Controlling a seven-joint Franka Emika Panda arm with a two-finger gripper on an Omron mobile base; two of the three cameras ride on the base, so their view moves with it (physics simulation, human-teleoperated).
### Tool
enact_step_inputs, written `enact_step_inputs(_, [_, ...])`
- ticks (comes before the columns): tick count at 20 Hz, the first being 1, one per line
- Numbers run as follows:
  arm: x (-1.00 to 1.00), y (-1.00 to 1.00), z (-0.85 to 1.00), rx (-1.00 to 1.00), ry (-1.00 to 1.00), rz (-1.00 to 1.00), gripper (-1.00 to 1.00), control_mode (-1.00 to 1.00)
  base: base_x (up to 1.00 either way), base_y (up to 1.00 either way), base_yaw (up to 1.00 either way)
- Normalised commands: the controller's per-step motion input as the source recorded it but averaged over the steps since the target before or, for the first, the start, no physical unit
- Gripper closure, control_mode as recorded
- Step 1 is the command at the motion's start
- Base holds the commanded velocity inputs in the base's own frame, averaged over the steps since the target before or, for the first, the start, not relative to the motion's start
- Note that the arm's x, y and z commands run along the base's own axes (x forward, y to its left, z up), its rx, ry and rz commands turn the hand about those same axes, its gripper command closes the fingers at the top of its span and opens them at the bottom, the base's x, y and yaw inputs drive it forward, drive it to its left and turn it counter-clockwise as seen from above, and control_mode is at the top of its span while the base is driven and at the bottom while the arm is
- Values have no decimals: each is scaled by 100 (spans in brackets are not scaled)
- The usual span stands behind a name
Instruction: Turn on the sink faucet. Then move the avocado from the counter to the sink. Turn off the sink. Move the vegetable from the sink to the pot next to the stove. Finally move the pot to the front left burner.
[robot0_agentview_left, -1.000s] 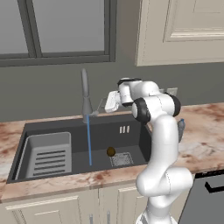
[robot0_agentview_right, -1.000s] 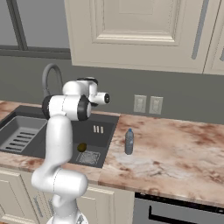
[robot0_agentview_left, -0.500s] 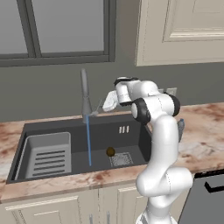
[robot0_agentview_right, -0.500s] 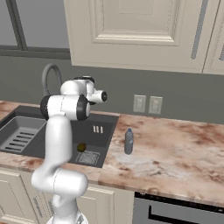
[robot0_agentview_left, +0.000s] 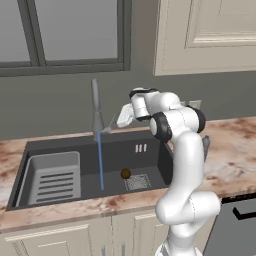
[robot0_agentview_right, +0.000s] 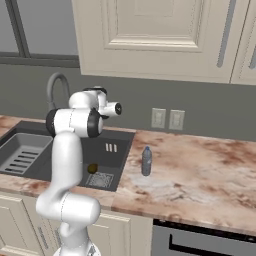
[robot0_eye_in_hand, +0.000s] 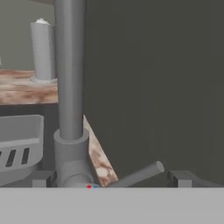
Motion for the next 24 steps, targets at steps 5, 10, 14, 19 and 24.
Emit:
enact_step_inputs(5, [0,55,-19,1,0,16,-100,-100,0,0,0])
enact_step_inputs(10, [-5,57,-18,2,-2,14,-100,-100,0,0,0])
enact_step_inputs(14, [-9,63,-9,1,0,11,-100,-100,0,0,0])
enact_step_inputs(19, [-7,64,-4,0,0,10,-100,-100,0,0,0])
enact_step_inputs(24, [-8,67,0,0,0,9,-100,-100,0,0,0])
